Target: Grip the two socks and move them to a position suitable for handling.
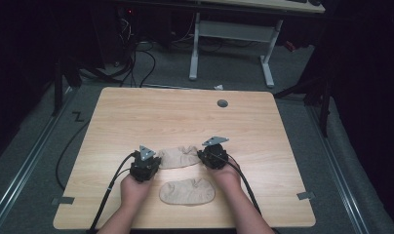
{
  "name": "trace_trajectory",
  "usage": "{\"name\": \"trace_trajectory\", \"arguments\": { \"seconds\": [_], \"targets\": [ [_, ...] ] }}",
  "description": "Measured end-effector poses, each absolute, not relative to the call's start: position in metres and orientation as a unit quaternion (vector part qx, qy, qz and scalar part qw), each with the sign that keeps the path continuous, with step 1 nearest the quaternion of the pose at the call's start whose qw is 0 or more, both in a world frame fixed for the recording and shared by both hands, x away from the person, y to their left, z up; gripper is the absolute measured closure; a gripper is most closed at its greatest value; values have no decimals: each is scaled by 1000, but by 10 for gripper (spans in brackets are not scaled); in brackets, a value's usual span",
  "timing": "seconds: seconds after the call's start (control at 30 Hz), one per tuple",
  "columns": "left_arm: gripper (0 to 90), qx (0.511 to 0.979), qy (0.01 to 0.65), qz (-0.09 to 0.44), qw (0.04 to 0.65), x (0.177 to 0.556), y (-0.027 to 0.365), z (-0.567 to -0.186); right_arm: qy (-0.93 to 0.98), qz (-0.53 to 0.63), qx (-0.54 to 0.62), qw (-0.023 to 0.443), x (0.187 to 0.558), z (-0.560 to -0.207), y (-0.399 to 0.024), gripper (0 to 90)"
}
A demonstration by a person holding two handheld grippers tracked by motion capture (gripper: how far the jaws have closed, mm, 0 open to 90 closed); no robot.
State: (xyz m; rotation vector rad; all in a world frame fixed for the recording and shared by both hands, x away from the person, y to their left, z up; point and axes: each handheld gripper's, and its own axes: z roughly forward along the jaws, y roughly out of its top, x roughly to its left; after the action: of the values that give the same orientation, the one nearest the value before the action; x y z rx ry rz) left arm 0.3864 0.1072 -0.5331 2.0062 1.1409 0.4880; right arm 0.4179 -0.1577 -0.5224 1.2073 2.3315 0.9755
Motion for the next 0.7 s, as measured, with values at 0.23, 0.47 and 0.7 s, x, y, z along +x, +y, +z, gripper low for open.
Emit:
{"name": "trace_trajectory", "arguments": {
  "seconds": [0.23,0.47,0.7],
  "targets": [
    [865,785,440,185,395,385,111,-531,814,364,411,189,404,-515,-159,854],
    [867,785,431,185,404,380,110,-529,808,379,401,207,396,-504,-164,854],
    [867,783,420,182,420,372,112,-522,805,386,402,204,391,-503,-167,853]
  ]
}}
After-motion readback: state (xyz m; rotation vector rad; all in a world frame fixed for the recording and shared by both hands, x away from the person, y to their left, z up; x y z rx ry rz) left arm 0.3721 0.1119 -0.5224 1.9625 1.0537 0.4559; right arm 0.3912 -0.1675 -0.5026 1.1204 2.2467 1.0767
